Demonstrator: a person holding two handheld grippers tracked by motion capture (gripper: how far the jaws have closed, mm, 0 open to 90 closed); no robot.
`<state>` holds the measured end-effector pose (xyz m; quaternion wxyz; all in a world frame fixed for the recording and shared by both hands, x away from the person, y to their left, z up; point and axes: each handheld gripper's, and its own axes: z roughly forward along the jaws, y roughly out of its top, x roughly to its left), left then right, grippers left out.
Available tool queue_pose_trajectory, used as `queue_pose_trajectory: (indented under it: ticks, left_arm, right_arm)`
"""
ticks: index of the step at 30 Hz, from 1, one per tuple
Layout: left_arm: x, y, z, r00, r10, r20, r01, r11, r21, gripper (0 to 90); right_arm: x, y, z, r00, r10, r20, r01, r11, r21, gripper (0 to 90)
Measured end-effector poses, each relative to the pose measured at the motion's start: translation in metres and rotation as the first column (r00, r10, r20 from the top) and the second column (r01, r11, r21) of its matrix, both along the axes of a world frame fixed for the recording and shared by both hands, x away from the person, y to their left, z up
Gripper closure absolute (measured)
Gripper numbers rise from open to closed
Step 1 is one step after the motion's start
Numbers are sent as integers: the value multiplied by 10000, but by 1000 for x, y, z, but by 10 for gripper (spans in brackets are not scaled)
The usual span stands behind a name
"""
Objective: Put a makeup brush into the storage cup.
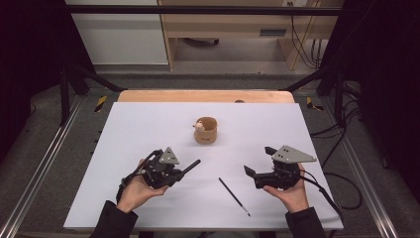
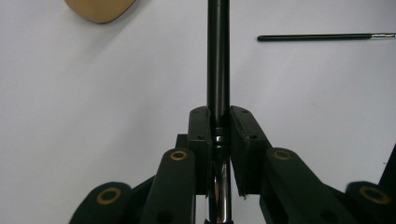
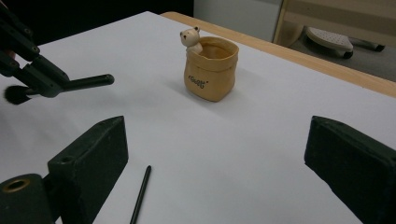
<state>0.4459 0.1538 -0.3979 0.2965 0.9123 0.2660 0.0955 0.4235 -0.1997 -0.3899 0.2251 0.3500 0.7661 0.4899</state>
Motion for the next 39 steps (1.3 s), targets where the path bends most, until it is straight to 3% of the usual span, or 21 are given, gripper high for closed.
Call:
queue_pose_trajectory:
  ticks: [10,24,36,39]
  left_arm:
    - [-2,-12,-3,9988,-477,-88,477,9988,56,787]
    - [2,-22,-2,9936,-1097,-251,1092,9938,-211,787]
    - [10,-25,10,9881,-1525,-192,1524,9883,-85,787]
    - [12,-27,12,9864,-1629,-234,1627,9866,-109,787]
  right_arm:
    - [-1,14,-1,9995,314,-24,-315,9991,-291,76]
    - [1,32,-1,9975,708,-83,-713,9934,-902,91]
    - [3,51,13,9925,1225,39,-1194,9730,-1974,93]
    - [2,57,17,9903,1387,20,-1344,9630,-2338,93]
